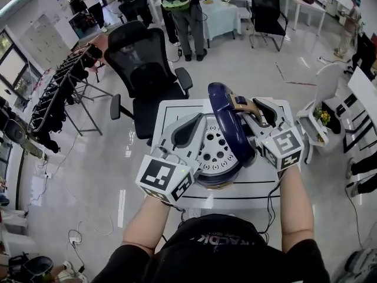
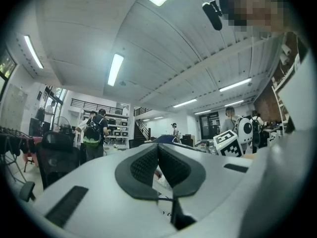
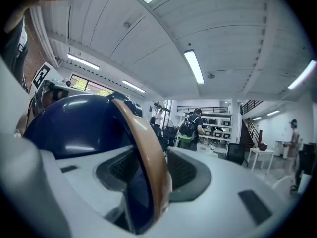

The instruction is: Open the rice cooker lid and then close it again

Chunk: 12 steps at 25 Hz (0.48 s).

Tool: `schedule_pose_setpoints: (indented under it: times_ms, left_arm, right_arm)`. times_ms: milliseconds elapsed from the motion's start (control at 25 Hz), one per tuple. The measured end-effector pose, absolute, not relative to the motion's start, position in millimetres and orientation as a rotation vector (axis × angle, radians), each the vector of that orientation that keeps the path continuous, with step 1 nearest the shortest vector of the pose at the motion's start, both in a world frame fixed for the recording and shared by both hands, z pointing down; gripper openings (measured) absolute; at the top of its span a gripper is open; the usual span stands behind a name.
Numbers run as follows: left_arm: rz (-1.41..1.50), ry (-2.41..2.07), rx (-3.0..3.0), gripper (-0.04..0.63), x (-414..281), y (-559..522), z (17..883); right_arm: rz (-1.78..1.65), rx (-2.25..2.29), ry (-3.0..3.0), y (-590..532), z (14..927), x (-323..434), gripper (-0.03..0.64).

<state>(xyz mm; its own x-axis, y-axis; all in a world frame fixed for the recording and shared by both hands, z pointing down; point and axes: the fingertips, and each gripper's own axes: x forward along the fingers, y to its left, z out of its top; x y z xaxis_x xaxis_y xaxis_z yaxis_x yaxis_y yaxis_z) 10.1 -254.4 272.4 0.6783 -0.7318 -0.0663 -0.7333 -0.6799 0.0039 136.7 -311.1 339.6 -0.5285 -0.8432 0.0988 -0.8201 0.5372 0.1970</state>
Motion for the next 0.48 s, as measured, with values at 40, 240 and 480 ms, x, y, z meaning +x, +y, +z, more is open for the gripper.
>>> schedule_pose_setpoints:
  times_ms: [40, 240, 480]
  left_arm:
    - [0.094, 1.26, -2.856, 0.003, 9.2, -252.8, 274.4]
    - [0.084, 1.329, -2.85, 0.003, 6.4, -244.1, 286.6]
    - [0.082, 1.402, -2.857, 0.003, 14.4, -238.4, 301.5]
  right_arm:
    - [-0.178, 1.423, -2.602, -311.5, 339.9, 138.6, 0.178]
    - [-0.116, 1.468, -2.649, -312.8, 340.0, 154.5, 0.172]
    - [-0.032, 1.496, -2.691, -318.1, 341.3, 181.2, 0.164]
